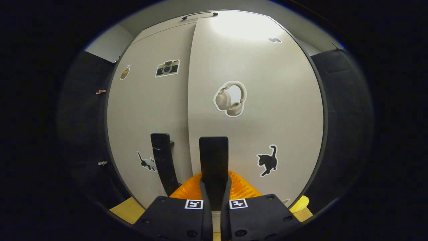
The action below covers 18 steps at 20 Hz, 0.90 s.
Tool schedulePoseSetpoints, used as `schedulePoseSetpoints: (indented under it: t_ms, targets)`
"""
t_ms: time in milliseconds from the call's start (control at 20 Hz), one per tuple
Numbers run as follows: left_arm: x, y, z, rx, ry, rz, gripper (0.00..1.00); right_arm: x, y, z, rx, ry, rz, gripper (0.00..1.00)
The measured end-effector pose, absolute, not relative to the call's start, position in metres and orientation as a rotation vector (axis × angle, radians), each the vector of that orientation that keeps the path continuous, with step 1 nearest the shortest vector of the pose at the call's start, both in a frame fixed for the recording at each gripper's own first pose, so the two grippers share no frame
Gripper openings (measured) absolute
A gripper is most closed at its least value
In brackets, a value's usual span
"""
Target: Open the right door of the double-door shoe cabinet with the right hand, and open the left door with the left hand.
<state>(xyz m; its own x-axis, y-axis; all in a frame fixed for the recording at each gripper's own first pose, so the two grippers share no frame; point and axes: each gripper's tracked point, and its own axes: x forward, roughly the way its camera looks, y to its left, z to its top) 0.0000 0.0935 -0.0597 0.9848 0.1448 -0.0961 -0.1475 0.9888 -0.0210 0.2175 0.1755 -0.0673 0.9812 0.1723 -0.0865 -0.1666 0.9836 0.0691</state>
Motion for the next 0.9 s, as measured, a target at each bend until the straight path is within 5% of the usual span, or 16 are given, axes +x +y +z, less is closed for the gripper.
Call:
schedulePoseSetpoints:
  t_ms: [900]
  targets:
    - [-0.020, 0.076, -0.052, 0.000, 0.094, 0.157, 0.95, 0.152, 0.136, -0.055, 0.132, 0.117, 0.330, 0.13]
